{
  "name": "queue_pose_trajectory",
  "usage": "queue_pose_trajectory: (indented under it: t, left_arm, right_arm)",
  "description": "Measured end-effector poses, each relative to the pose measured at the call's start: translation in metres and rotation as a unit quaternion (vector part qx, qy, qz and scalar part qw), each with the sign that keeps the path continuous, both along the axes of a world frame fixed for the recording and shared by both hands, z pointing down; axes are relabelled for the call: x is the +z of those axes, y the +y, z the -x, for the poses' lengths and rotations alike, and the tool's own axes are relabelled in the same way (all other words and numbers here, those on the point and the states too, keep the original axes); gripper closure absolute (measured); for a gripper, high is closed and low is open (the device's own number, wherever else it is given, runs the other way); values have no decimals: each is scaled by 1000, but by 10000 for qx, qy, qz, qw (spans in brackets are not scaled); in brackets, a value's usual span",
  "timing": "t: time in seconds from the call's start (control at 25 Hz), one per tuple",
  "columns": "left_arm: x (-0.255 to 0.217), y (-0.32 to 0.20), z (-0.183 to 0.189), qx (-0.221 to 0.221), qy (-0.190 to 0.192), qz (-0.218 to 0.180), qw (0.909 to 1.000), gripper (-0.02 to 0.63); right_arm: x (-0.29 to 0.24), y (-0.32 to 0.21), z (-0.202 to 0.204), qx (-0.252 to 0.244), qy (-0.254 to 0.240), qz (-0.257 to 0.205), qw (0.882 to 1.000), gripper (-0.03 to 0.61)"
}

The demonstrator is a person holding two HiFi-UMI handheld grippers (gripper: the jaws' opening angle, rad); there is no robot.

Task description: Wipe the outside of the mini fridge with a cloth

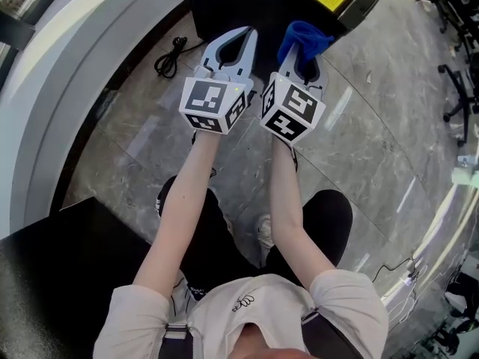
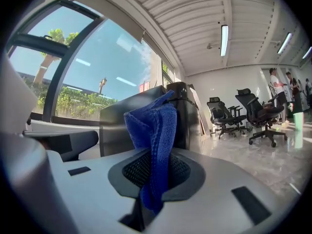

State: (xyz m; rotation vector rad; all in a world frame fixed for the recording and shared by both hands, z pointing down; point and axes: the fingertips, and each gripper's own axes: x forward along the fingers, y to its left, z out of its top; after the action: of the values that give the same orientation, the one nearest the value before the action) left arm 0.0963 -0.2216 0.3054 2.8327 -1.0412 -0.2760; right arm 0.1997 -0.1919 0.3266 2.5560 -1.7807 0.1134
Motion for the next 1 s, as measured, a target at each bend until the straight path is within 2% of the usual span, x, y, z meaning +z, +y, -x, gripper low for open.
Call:
queue_pose_trajectory:
  t: [0.48,1.0]
  left_arm:
    - [2,2,-2,45,-52,-46,10000,609]
    - [2,-16,25,-275,143,45,9995,609]
  right_arm:
    - [4,21,-25,213,-184,-49,9996,517]
    - [4,29,-34,345,-341,-184,9987,517]
